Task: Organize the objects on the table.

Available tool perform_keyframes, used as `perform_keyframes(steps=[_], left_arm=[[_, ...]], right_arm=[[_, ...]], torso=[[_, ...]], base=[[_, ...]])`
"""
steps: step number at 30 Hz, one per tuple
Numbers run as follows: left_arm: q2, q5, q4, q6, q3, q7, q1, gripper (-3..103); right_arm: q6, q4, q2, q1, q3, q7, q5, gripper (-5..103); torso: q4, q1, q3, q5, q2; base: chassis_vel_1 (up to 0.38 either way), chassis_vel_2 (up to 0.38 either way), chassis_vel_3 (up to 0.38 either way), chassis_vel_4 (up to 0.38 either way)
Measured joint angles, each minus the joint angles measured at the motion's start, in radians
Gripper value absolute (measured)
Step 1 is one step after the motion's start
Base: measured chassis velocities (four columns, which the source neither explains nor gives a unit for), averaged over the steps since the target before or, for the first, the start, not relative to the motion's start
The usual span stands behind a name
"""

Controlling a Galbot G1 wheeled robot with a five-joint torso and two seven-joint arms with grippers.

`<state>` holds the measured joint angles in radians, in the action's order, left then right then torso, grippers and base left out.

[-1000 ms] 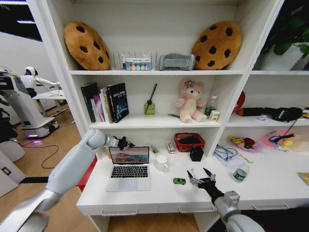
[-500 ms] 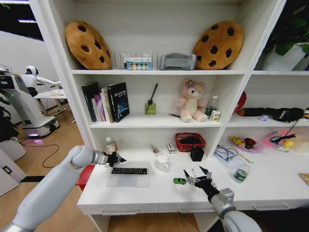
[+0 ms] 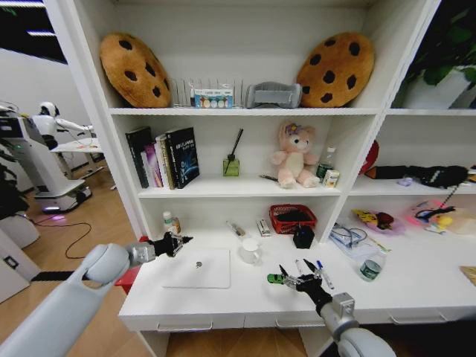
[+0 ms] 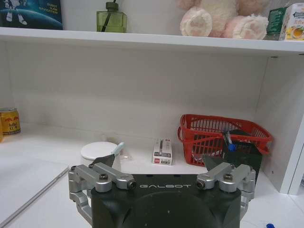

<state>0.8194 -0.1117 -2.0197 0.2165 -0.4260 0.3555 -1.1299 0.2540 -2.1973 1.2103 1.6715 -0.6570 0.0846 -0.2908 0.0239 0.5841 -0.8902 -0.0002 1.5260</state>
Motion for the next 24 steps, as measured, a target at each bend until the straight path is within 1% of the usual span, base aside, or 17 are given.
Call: perform_keyframes(steps=[1, 3, 4, 6, 7, 8, 10, 11, 12, 13, 14, 16, 18, 19, 20, 21, 24], left_arm=[[0.0, 0.0, 0.0, 0.0, 0.0, 0.0, 0.0, 0], [0.064, -0.12, -0.039, 0.048, -0.023, -0.201, -0.069, 0], [0.064, -0.12, -0.039, 0.048, -0.023, -0.201, -0.069, 0], [0.13, -0.231, -0.067, 0.085, -0.051, -0.352, -0.118, 0], [0.163, -0.277, -0.08, 0.11, -0.086, -0.41, -0.152, 0], [0.163, -0.277, -0.08, 0.11, -0.086, -0.41, -0.152, 0], [0.224, -0.348, -0.123, 0.16, -0.203, -0.47, -0.249, 0], [0.224, -0.348, -0.123, 0.16, -0.203, -0.47, -0.249, 0], [0.254, -0.36, -0.158, 0.171, -0.291, -0.485, -0.319, 0], [0.272, -0.365, -0.185, 0.172, -0.338, -0.501, -0.364, 0], [0.272, -0.365, -0.185, 0.172, -0.338, -0.501, -0.364, 0], [0.296, -0.379, -0.229, 0.16, -0.375, -0.546, -0.422, 0], [0.3, -0.381, -0.237, 0.153, -0.377, -0.557, -0.431, 0], [0.307, -0.383, -0.255, 0.149, -0.378, -0.563, -0.448, -3], [0.324, -0.38, -0.283, 0.149, -0.379, -0.551, -0.474, 7], [0.324, -0.38, -0.283, 0.149, -0.379, -0.551, -0.474, 7], [0.35, -0.371, -0.334, 0.151, -0.36, -0.515, -0.514, 24]], right_arm=[[0.0, 0.0, 0.0, 0.0, 0.0, 0.0, 0.0, 100], [0.001, -0.014, -0.001, 0.004, -0.014, -0.011, -0.017, 100], [0.001, -0.014, -0.001, 0.004, -0.014, -0.011, -0.017, 100], [0.001, -0.036, 0.009, 0.018, -0.029, -0.026, -0.027, 100], [0.001, -0.05, 0.015, 0.025, -0.035, -0.034, -0.034, 100], [0.001, -0.05, 0.015, 0.025, -0.035, -0.034, -0.034, 100], [0.008, -0.077, 0.018, 0.028, -0.039, -0.05, -0.057, 100], [0.008, -0.077, 0.018, 0.028, -0.039, -0.05, -0.057, 100], [0.016, -0.091, 0.017, 0.029, -0.041, -0.058, -0.072, 100], [0.019, -0.1, 0.018, 0.029, -0.042, -0.063, -0.077, 100], [0.019, -0.1, 0.018, 0.029, -0.042, -0.063, -0.077, 100], [0.02, -0.113, 0.029, 0.039, -0.047, -0.068, -0.079, 100], [0.02, -0.116, 0.034, 0.044, -0.048, -0.07, -0.079, 100], [0.021, -0.123, 0.042, 0.051, -0.05, -0.075, -0.078, 100], [0.025, -0.13, 0.045, 0.051, -0.049, -0.08, -0.076, 100], [0.025, -0.13, 0.045, 0.051, -0.049, -0.08, -0.076, 100], [0.036, -0.147, 0.044, 0.054, -0.047, -0.085, -0.077, 100]], torso=[[0.0, 0.0, 0.0, 0.0, 0.0], [-0.0003, 0.0, 0.0, 0.0003, 0.0], [-0.0003, 0.0, 0.0, 0.0003, 0.0], [0.0003, 0.0, 0.0, 0.0003, 0.0], [0.0006, 0.0, 0.0, 0.0003, 0.0], [0.0006, 0.0, 0.0, 0.0003, 0.0], [0.0003, 0.0, 0.0, -0.0002, 0.0], [0.0003, 0.0, 0.0, -0.0002, 0.0], [-0.0004, 0.0, 0.0, 0.0006, 0.0], [-0.0008, 0.0, 0.0, 0.0004, 0.0], [-0.0008, 0.0, 0.0, 0.0004, 0.0], [-0.0009, 0.0, 0.0, 0.0003, 0.0], [-0.0005, 0.0, 0.0, 0.0004, 0.0], [0.0005, 0.0, 0.0, 0.0003, 0.0], [0.0004, 0.0, 0.0, 0.0001, 0.0], [0.0004, 0.0, 0.0, 0.0001, 0.0], [0.0, 0.0, 0.0, 0.0003, 0.0]], base=[[0.0, 0.0, 0.0, 0.0], [0.0, 0.0, 0.0, 0.0], [0.0, 0.0, 0.0, 0.0], [0.0, 0.0, 0.0, 0.0], [0.0, 0.0, 0.0, 0.0], [0.0, 0.0, 0.0, 0.0], [0.0, 0.0, 0.0, 0.0], [0.0, 0.0, 0.0, 0.0], [0.0, 0.0, 0.0, 0.0], [0.0, 0.0, 0.0, 0.0], [0.0, 0.0, 0.0, 0.0], [0.0, 0.0, 0.0, 0.0], [0.0, 0.0, 0.0, 0.0], [0.0, 0.0, 0.0, 0.0], [0.0, 0.0, 0.0, 0.0], [0.0, 0.0, 0.0, 0.0], [0.0, 0.0, 0.0, 0.0]])
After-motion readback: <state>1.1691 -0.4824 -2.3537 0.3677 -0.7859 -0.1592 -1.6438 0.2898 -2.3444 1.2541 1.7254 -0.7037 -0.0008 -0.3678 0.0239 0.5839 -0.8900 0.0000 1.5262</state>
